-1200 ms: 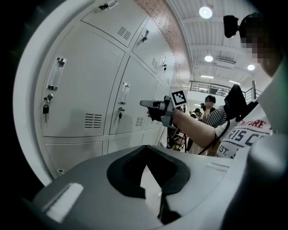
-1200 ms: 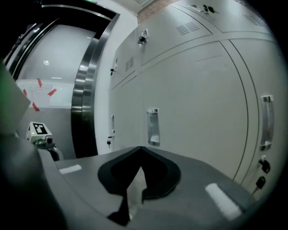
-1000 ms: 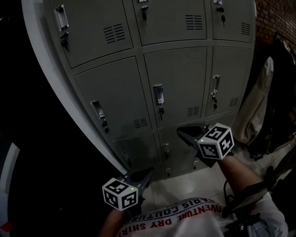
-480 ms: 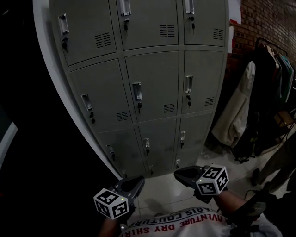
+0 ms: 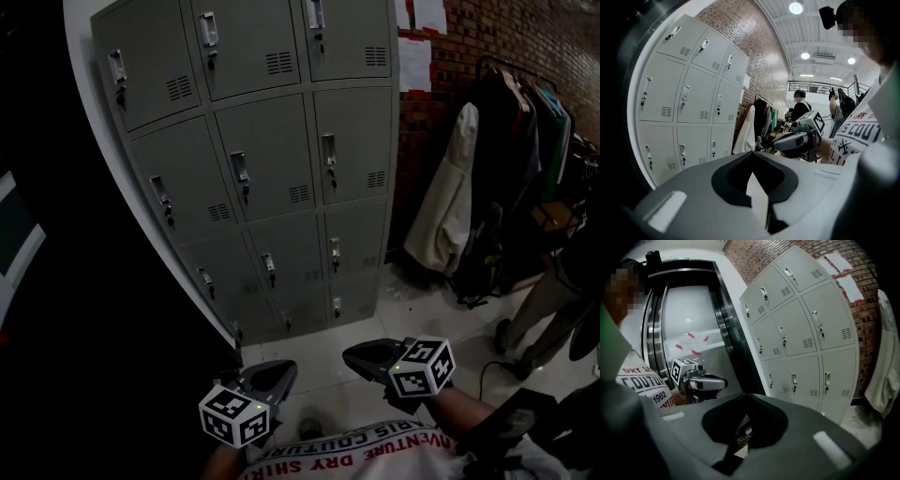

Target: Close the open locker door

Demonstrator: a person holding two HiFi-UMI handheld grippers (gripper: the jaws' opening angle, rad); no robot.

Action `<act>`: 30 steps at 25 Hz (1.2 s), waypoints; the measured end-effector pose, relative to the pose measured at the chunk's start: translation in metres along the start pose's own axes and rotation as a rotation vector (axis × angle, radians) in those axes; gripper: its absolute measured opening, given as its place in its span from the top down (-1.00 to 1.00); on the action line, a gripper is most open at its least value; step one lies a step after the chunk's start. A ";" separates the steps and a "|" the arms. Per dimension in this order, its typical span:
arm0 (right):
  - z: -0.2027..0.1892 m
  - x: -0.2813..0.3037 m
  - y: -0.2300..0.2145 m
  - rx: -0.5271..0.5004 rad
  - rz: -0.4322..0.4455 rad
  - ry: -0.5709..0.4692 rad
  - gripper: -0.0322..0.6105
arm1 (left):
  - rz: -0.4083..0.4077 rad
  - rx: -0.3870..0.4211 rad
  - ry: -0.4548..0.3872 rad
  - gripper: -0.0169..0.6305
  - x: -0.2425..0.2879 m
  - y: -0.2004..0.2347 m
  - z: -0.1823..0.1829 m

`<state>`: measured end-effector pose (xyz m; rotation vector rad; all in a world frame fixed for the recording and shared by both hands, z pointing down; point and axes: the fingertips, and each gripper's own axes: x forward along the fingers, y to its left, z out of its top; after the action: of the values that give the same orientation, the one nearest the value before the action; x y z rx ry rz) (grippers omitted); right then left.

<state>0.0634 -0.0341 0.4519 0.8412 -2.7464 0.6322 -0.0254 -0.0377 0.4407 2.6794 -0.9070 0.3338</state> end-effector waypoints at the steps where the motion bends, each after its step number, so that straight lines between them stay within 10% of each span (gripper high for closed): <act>1: -0.002 -0.005 0.003 0.003 -0.003 -0.006 0.90 | -0.001 0.001 -0.002 0.93 -0.002 -0.006 0.000; 30: -0.002 -0.029 0.047 -0.018 0.022 -0.055 0.90 | -0.012 0.008 -0.023 0.93 -0.025 -0.053 0.007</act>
<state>0.0605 0.0161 0.4282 0.8381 -2.8100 0.5954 -0.0108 0.0142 0.4162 2.7003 -0.8980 0.3054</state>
